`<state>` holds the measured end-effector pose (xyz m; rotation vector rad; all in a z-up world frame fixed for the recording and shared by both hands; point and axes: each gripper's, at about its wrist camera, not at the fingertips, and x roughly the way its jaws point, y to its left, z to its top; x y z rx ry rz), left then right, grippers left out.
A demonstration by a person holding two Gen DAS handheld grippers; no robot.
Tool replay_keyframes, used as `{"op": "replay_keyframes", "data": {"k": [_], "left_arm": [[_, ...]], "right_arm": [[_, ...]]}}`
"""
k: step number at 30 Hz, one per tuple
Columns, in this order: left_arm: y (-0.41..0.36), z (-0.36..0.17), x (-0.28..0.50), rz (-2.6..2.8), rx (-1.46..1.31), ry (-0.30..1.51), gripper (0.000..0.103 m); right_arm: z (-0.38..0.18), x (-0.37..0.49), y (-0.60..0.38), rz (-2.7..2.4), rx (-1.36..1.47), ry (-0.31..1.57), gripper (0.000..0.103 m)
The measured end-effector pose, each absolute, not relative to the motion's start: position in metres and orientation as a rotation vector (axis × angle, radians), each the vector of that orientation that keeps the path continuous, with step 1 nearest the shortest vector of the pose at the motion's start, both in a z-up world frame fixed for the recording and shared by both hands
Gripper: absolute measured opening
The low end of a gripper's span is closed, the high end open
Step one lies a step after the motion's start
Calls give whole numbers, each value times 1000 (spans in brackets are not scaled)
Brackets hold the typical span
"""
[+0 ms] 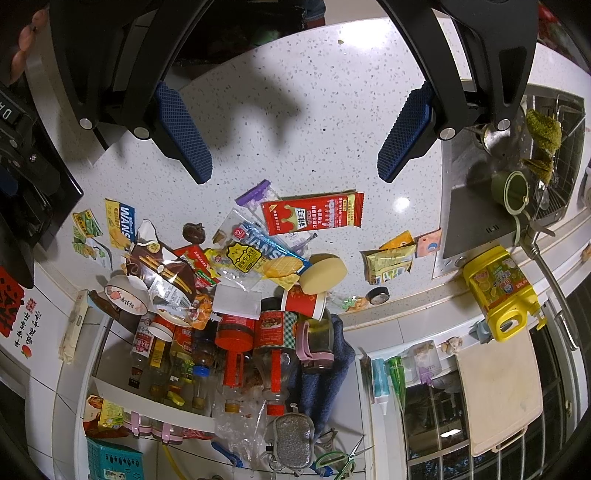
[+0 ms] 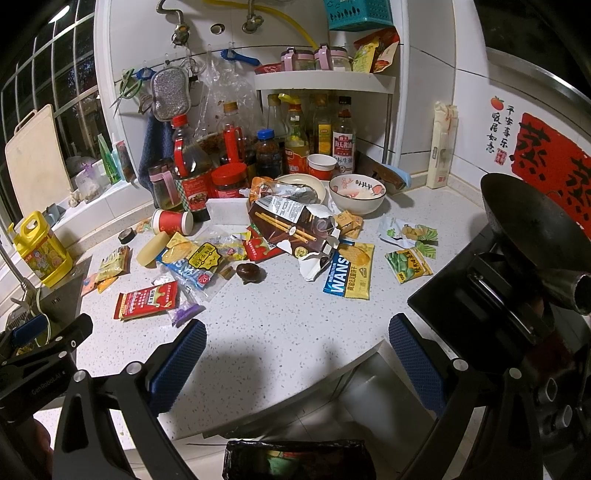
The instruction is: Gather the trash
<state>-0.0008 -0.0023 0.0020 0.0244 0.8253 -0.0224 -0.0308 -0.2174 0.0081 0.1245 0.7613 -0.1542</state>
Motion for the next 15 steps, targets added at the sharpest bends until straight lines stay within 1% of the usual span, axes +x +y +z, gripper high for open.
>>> {"op": "replay_keyframes", "data": {"k": [15], "left_arm": [[-2, 3, -1, -23, 26, 825, 89]], "right_arm": [[7, -29, -217, -155, 125, 762, 98]]}}
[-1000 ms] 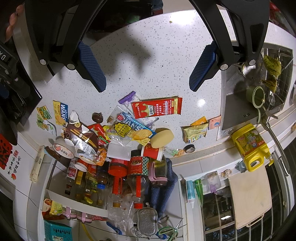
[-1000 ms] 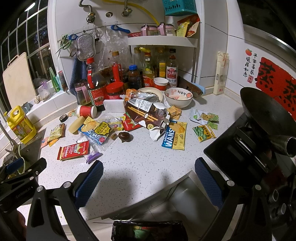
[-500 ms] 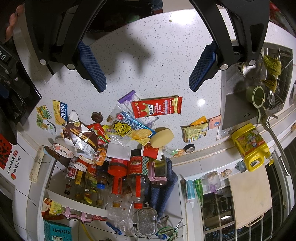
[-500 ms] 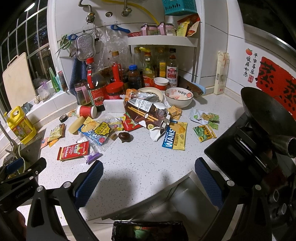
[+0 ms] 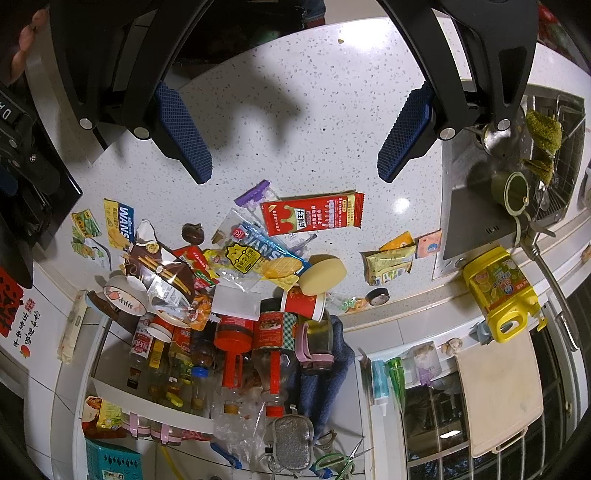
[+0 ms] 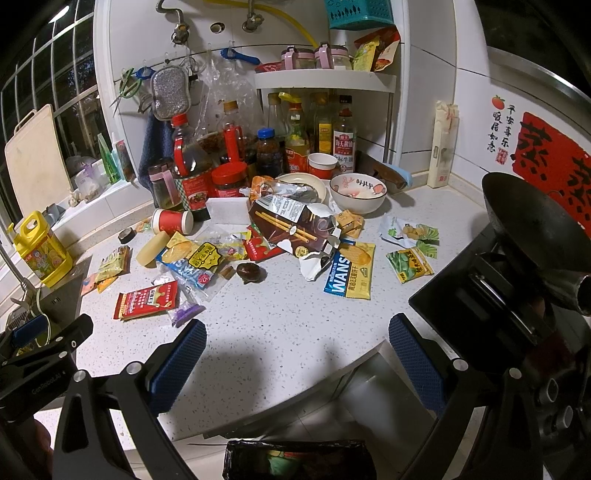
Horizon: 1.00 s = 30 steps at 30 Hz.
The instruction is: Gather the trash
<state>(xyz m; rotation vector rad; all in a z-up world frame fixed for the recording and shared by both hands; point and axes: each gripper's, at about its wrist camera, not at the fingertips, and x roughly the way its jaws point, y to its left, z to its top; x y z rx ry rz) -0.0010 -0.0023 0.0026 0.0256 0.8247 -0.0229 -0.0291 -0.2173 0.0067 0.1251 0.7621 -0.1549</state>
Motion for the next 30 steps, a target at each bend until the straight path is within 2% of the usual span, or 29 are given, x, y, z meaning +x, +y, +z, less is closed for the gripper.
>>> {"op": "replay_keyframes", "data": {"k": [30], "left_arm": [[-1, 3, -1, -36, 25, 835, 89]], "right_arm": [[3, -23, -221, -155, 126, 770, 98]]}}
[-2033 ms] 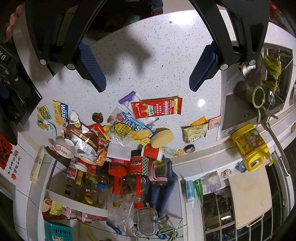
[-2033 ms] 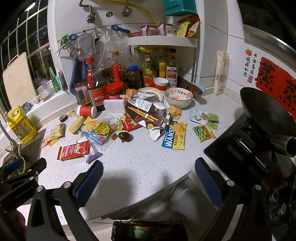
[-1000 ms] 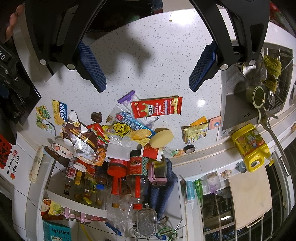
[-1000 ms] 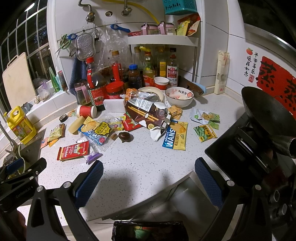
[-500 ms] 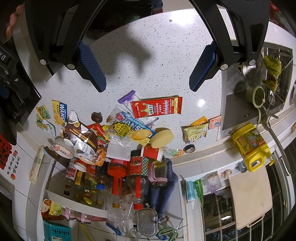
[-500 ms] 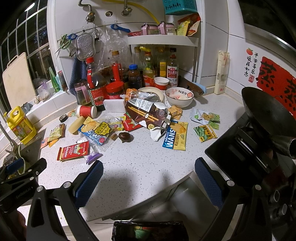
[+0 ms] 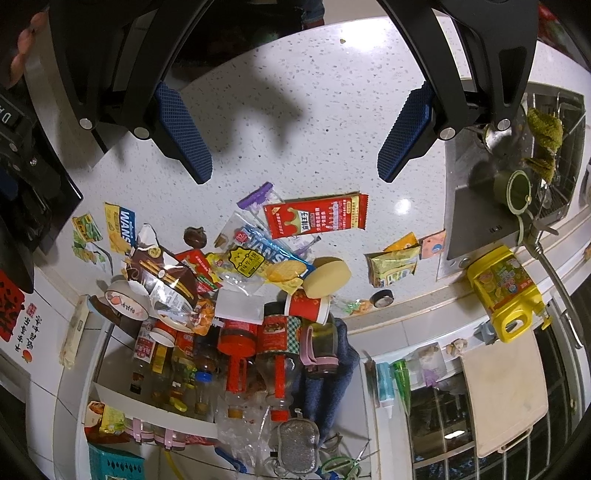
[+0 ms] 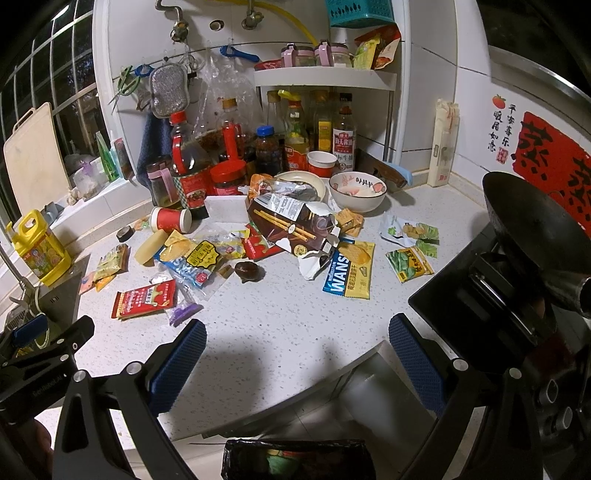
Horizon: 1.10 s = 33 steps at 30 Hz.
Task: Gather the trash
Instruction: 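Grasp the brown chestnut on the counter with the right tool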
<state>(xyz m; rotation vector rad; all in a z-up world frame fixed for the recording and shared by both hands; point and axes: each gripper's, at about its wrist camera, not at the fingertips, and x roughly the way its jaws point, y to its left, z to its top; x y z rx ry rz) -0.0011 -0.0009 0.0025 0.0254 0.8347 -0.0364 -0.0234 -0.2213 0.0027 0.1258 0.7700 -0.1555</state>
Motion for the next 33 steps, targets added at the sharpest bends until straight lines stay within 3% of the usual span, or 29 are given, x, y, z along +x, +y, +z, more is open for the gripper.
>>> {"op": "replay_keyframes", "data": {"k": [8, 12, 21, 29, 32, 33], "left_arm": [[-14, -35, 9, -96, 80, 949, 89], [-1, -56, 15, -192, -48, 1056, 89], [65, -91, 20, -91, -246, 1137, 89], [109, -100, 2, 65, -187, 1137, 89], [121, -102, 0, 82, -206, 1142, 89], [123, -103, 1, 87, -212, 1146, 89]], "right_arm": [[-9, -11, -220, -174, 87, 778, 98], [-22, 18, -227, -155, 70, 785, 98], [-87, 125, -195, 74, 98, 884, 98], [-142, 194, -189, 126, 140, 1004, 97], [-149, 203, -192, 96, 144, 1001, 94], [-152, 206, -192, 102, 153, 1008, 88]]}}
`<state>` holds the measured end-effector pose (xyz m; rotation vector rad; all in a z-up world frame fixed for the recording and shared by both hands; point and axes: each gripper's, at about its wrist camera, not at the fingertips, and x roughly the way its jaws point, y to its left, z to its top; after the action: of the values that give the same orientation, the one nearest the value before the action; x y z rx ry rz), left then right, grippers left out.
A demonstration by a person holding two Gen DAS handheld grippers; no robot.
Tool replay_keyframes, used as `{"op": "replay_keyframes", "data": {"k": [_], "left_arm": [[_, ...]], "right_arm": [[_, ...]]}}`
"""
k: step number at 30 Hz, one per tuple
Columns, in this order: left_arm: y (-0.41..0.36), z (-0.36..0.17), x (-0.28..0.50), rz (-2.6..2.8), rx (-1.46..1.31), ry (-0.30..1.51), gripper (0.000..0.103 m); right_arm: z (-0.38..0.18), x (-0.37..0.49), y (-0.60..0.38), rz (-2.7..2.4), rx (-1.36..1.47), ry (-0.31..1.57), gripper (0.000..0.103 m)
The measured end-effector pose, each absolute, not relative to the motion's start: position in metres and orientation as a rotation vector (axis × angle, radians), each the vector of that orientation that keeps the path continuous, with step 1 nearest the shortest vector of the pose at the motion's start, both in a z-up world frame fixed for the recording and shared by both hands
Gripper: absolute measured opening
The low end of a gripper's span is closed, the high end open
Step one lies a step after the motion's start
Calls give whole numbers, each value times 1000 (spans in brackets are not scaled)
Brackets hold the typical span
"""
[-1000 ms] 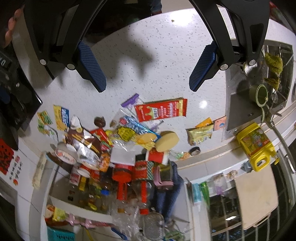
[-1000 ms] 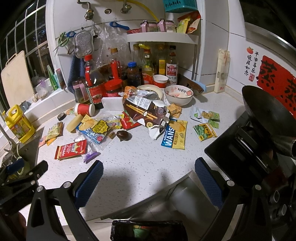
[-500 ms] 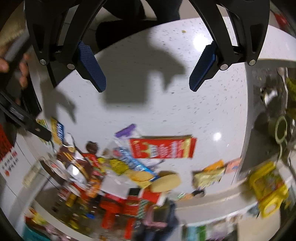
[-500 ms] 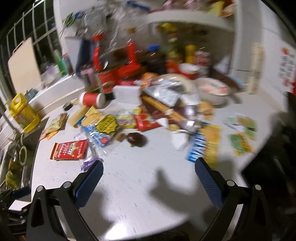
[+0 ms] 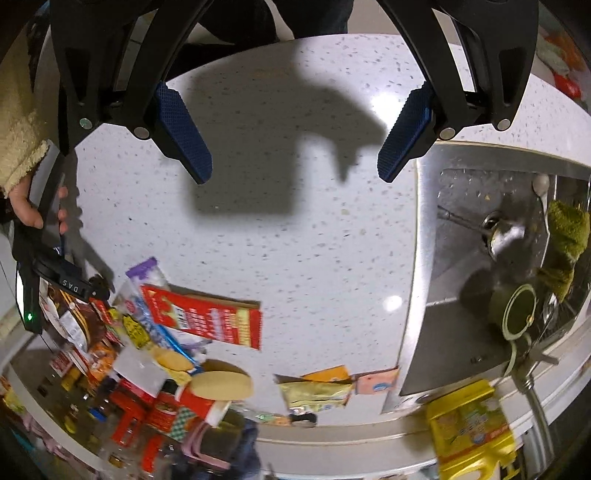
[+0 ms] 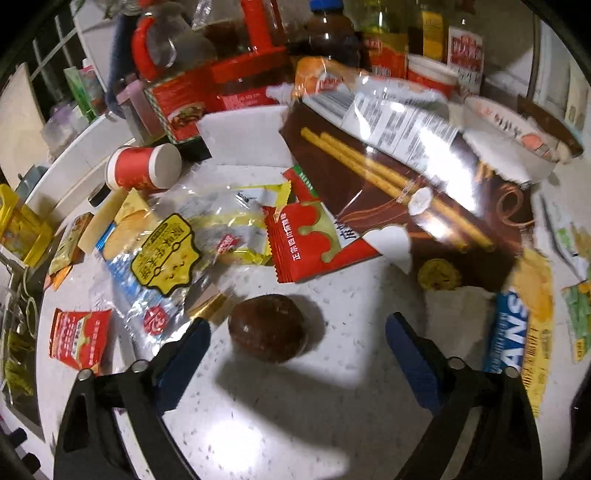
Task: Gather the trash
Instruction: 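Grasp the brown chestnut on the counter with the right tool, then grasp the red pencil with the left tool while the right tool holds the chestnut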
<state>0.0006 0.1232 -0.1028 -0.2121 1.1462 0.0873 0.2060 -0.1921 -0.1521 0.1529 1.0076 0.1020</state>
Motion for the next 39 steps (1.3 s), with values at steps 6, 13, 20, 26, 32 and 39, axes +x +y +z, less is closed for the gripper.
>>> {"op": "replay_keyframes", "data": {"k": [6, 13, 20, 26, 32, 39], "left_arm": [[127, -107, 9, 91, -213, 1155, 89], [115, -105, 22, 48, -192, 1116, 89], [96, -115, 74, -93, -188, 1014, 89], [86, -126, 119, -256, -111, 994, 89], [46, -135, 130, -419, 498, 915, 89], [27, -151, 167, -563, 561, 991, 83]], "right_arm": [[-150, 210, -180, 125, 81, 978, 40], [-137, 194, -191, 129, 140, 944, 40], [-87, 146, -196, 200, 203, 862, 39], [-67, 109, -194, 226, 247, 849, 40], [-68, 87, -198, 206, 262, 857, 40], [-71, 71, -200, 164, 296, 861, 40]]}}
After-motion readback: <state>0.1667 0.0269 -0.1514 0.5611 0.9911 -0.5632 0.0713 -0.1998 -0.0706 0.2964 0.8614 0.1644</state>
